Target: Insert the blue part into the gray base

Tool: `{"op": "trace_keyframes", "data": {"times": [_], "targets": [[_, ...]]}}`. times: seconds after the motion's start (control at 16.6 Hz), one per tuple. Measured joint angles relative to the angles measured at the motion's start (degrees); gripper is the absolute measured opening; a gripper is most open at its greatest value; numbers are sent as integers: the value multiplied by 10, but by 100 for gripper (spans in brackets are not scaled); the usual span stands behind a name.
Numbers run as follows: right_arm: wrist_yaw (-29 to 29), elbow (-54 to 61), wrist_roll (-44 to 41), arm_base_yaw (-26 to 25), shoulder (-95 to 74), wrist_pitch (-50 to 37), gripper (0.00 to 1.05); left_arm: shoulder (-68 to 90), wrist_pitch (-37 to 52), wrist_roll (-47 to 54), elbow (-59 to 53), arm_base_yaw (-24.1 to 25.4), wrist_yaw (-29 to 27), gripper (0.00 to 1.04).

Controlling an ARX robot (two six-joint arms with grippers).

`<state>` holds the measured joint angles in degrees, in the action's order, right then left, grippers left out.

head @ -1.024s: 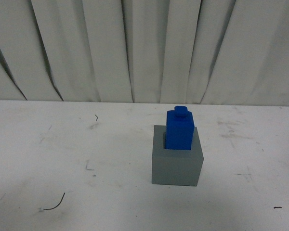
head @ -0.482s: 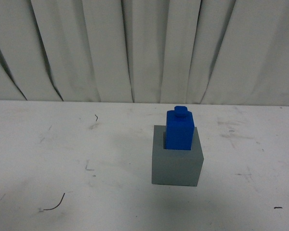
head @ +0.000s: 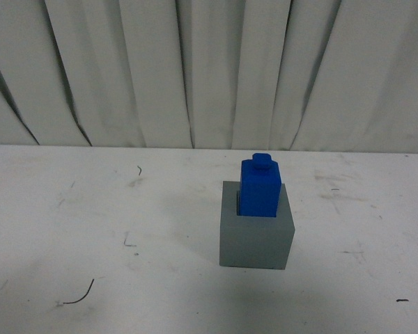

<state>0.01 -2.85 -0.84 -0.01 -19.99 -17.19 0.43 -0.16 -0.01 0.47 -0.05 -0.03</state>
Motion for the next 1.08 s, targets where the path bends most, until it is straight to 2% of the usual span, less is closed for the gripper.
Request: {"op": "trace_keyframes", "data": {"times": [0.6,0.66,0.72,0.96,1.02,1.08], "targets": [[0,21,0,0,99,70,2,0,0,0,0,0,0,98],[0,21,0,0,112,90,2,0,0,0,0,0,0,98],[0,21,0,0,167,170,2,0,0,0,0,0,0,98],[0,21,0,0,198,175,2,0,0,0,0,0,0,98],[0,21,0,0,198,174,5,0,0,0,0,0,0,98],[0,21,0,0,198,174,19,0,0,0,0,0,0,98]]}}
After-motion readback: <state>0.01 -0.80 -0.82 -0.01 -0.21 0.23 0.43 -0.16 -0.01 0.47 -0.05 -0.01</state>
